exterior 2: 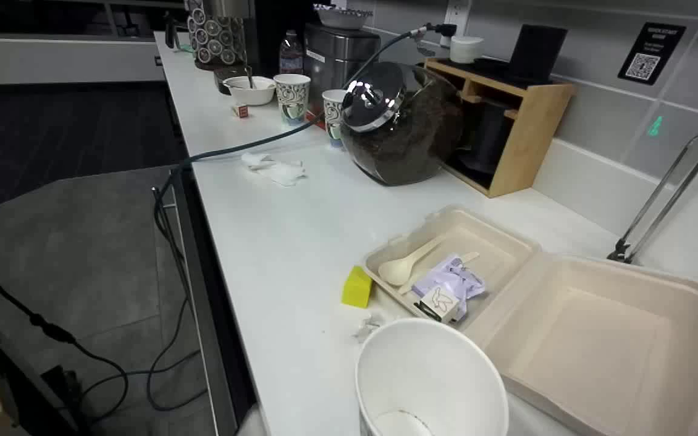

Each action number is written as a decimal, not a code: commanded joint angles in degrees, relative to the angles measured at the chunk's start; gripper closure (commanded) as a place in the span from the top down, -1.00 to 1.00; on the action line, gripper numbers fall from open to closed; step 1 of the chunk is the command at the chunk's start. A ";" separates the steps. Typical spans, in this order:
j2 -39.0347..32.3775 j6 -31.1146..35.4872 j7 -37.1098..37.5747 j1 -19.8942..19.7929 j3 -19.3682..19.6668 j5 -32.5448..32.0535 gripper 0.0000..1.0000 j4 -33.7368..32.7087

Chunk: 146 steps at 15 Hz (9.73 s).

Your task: Shift the block to the left

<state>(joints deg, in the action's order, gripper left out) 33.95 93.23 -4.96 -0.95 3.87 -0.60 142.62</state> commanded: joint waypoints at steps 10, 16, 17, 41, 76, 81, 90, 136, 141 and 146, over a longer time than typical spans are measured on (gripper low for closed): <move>-1.03 3.00 3.30 -2.85 1.67 1.17 1.00 -1.48; -7.09 9.88 0.66 -13.06 14.06 -0.75 1.00 -8.95; -8.69 11.68 0.70 -14.40 15.88 -0.09 1.00 -10.43; -47.20 45.84 21.22 -24.74 23.93 15.43 1.00 -35.98; -66.36 52.49 -36.66 -44.99 5.54 9.86 1.00 -47.83; -69.92 53.31 -34.04 -44.70 5.33 9.28 1.00 -50.16; -74.68 51.64 -31.91 -46.46 4.26 9.02 0.34 -54.55; -27.07 40.02 -82.48 0.27 -3.65 16.59 -0.72 -13.68; -36.37 47.46 -76.84 3.44 -7.37 -2.14 -0.72 -18.78; -44.15 55.83 -76.23 2.40 -5.20 -20.84 -0.72 -23.91</move>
<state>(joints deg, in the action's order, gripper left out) -5.78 144.99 -81.20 2.10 -2.73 -13.66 122.42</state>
